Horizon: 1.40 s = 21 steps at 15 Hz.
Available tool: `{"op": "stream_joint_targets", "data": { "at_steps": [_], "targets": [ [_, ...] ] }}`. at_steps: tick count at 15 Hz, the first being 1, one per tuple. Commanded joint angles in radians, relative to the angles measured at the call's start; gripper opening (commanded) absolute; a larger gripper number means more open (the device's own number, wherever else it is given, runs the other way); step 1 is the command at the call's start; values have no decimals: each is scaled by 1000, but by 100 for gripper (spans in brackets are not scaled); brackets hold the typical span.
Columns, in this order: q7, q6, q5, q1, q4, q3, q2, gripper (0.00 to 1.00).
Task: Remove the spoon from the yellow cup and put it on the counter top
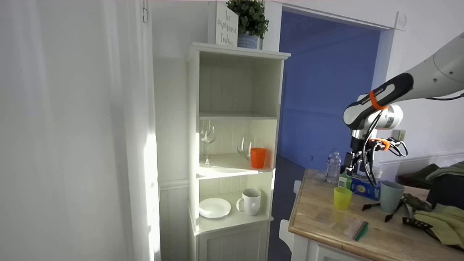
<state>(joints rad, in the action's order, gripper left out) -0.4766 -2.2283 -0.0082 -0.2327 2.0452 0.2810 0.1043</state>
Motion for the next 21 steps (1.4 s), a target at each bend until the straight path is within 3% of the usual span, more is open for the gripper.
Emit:
{"op": "stream_joint_targets", "data": {
  "at_steps": [1, 11, 15, 18, 19, 21],
  "targets": [
    [-31, 10, 49, -41, -54, -18, 76, 100],
    [10, 21, 48, -82, -98, -41, 179, 99],
    [8, 12, 56, -90, -109, -55, 203, 92],
    [6, 3, 50, -91, -114, -62, 216, 81],
    [9, 10, 51, -92, -117, -64, 221, 71],
    [8, 6, 51, -94, -121, -66, 230, 69]
  ]
}}
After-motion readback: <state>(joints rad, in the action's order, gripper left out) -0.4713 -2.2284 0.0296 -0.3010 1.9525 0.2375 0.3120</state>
